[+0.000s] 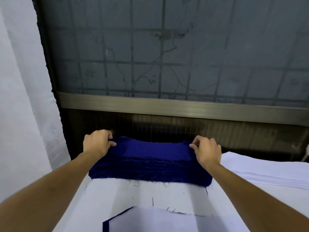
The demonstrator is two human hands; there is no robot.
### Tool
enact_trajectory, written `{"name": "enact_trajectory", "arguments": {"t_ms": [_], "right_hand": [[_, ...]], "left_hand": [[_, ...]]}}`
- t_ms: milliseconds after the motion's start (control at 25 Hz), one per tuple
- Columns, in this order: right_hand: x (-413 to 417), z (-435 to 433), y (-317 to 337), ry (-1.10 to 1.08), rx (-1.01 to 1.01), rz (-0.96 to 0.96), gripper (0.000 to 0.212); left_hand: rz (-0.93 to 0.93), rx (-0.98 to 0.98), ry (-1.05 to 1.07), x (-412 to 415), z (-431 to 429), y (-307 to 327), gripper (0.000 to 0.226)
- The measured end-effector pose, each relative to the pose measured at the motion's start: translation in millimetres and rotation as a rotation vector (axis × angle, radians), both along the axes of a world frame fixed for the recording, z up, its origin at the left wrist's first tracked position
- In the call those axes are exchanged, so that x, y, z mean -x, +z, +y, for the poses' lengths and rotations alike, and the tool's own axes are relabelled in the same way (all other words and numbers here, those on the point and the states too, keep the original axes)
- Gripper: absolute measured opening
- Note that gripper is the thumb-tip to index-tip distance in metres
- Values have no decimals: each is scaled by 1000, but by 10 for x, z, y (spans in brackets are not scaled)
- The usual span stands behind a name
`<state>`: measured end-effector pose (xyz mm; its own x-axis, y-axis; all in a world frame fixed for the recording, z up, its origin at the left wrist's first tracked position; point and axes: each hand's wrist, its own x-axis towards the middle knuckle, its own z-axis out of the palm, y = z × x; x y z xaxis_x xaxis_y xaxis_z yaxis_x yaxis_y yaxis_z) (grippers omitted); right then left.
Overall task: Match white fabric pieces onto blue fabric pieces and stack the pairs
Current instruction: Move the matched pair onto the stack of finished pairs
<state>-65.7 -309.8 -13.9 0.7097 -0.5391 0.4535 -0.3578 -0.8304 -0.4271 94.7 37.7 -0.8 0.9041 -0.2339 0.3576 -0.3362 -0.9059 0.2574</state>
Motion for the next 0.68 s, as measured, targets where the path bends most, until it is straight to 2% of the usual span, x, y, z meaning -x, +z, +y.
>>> {"name": "enact_trajectory", "arguments": {"t_ms": [80,200,280,360,480,560,680], "right_hand": [[7,-21,-12,-13,24,-4,9],[25,-41,-38,-33,70,-29,15],[40,-49,-47,-49,92,-60,19],[59,-46,-46,-54,100,-105,21],[102,-25,-10,-33,90,-173,21],[128,-5,25,13,55,-210,17],[223,12,84,78,-67,-276,11]], "left_hand": [[-29,-36,-8,15,22,0,13],[-84,-140,58,29,47,13,35],[-100,-125,61,43,68,21,38],[-106,1,27,79,95,49,36],[-47,290,-6,161,136,162,32],[-32,367,-35,218,162,247,22],[-22,407,-75,316,196,345,22]]}}
